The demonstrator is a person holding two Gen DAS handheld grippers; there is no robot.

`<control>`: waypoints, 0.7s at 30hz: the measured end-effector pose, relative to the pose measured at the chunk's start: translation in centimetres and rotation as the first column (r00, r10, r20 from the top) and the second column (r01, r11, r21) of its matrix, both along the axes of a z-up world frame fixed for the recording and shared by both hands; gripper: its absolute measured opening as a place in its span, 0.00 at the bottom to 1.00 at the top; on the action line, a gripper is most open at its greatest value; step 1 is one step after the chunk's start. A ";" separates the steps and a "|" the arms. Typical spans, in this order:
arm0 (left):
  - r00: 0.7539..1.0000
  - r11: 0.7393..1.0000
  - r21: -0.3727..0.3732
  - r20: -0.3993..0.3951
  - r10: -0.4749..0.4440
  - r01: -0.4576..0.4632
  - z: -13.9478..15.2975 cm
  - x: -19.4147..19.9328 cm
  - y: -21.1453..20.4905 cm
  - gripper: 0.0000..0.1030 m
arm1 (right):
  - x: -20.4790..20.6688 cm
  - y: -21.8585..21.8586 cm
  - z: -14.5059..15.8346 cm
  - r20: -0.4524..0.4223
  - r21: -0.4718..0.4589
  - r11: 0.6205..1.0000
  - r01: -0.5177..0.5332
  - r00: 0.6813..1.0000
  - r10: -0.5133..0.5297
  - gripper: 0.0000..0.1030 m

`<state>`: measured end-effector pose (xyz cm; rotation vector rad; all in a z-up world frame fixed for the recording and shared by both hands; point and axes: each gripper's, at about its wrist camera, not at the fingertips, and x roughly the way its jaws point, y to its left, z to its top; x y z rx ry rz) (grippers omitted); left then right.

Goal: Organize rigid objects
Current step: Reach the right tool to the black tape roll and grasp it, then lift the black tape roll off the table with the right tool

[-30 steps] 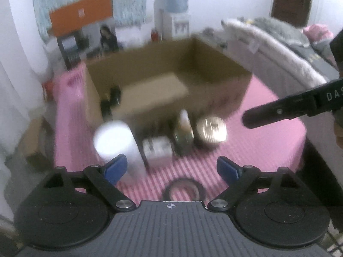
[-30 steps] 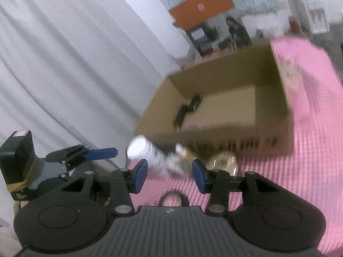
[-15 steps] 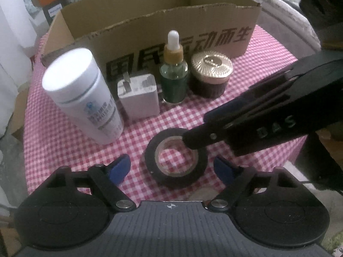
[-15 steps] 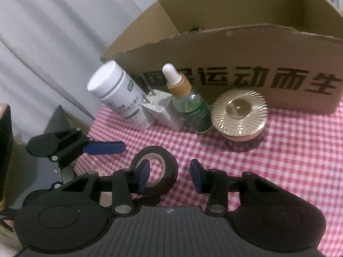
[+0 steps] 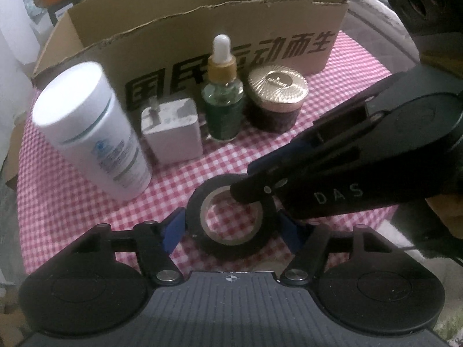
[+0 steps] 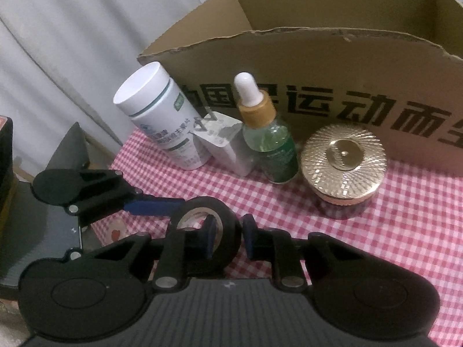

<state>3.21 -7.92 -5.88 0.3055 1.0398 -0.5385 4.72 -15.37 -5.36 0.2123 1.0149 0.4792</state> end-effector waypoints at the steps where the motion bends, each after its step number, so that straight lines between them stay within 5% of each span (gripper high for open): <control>1: 1.000 1.000 0.000 0.005 -0.007 0.007 0.0 0.1 -0.3 0.67 | 0.1 0.0 -0.3 0.000 -0.002 1.000 0.006 1.000 -0.006 0.21; 12: 0.996 0.996 -0.030 0.035 -0.077 0.078 0.1 0.3 -2.8 0.68 | -0.8 -3.0 -0.2 -0.006 -0.012 0.995 0.103 0.995 -0.103 0.22; 21: 0.995 0.995 -0.008 0.022 -0.095 0.095 -0.2 -0.4 -1.9 0.70 | -1.4 -2.9 0.1 0.007 -0.040 0.997 0.063 0.998 -0.063 0.24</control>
